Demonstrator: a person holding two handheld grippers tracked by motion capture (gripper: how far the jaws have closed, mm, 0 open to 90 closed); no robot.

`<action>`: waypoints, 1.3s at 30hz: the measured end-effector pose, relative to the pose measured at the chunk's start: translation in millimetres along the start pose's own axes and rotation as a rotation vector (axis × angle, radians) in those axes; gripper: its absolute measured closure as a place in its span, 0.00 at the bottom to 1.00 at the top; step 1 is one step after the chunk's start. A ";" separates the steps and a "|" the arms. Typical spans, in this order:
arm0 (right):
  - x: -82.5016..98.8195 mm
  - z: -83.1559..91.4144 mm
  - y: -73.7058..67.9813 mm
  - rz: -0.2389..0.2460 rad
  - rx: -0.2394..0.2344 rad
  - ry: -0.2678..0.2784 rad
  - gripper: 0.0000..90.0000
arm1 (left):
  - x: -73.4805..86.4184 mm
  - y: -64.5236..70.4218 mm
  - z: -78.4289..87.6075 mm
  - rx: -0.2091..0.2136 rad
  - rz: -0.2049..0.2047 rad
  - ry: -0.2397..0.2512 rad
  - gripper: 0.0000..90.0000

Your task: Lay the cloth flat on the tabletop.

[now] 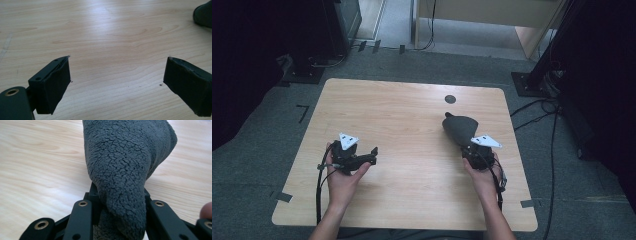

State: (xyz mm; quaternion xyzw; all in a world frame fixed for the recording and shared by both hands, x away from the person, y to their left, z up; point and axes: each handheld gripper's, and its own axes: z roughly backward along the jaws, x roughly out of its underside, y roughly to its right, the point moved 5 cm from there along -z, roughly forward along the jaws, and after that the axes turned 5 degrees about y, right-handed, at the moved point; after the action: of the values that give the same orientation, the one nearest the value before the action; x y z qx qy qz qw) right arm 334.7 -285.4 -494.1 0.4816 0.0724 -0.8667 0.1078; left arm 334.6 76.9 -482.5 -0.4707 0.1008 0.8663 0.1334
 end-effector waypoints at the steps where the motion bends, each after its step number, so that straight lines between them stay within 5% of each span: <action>1: 0.0 0.0 0.0 0.000 0.000 0.000 0.76 | 0.0 0.0 0.0 0.000 0.000 0.000 0.08; 3: -3.7 5.6 -17.5 0.057 -0.003 0.018 0.76 | 2.4 4.1 -0.1 0.012 -0.011 -0.003 0.08; 9: -2.9 7.6 -47.4 0.055 -0.059 0.036 0.75 | 5.1 13.7 0.1 0.040 -0.039 -0.008 0.08; 14: -0.6 9.7 -80.9 0.116 -0.126 0.037 0.75 | 5.8 17.8 1.4 0.065 -0.047 -0.009 0.08; 20: -1.4 14.6 -96.1 0.130 -0.174 0.051 0.75 | 5.3 24.3 3.3 0.159 -0.031 0.016 0.08; 27: -2.2 19.0 -110.7 0.174 -0.226 0.082 0.75 | 6.4 33.2 4.4 0.194 -0.060 0.025 0.08; 33: 2.9 17.3 -129.7 0.221 -0.283 0.081 0.74 | 11.8 43.7 3.2 0.269 -0.094 0.011 0.08; 34: 6.0 14.7 -134.3 0.255 -0.293 0.074 0.69 | 13.4 45.8 3.3 0.283 -0.104 0.006 0.08; 35: 6.0 14.7 -134.3 0.255 -0.293 0.074 0.69 | 13.4 45.8 3.3 0.283 -0.104 0.006 0.08; 37: 11.1 9.2 -138.0 0.267 -0.290 0.037 0.52 | 15.4 45.5 3.3 0.279 -0.114 0.000 0.08; 39: 10.8 8.3 -137.3 0.264 -0.291 0.040 0.49 | 15.9 44.6 3.2 0.274 -0.115 -0.005 0.08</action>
State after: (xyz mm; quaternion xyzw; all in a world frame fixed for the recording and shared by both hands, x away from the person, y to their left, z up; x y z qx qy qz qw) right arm 287.1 -155.9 -496.0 0.4833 0.1354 -0.8156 0.2877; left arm 309.2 37.9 -491.9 -0.4510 0.1908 0.8364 0.2462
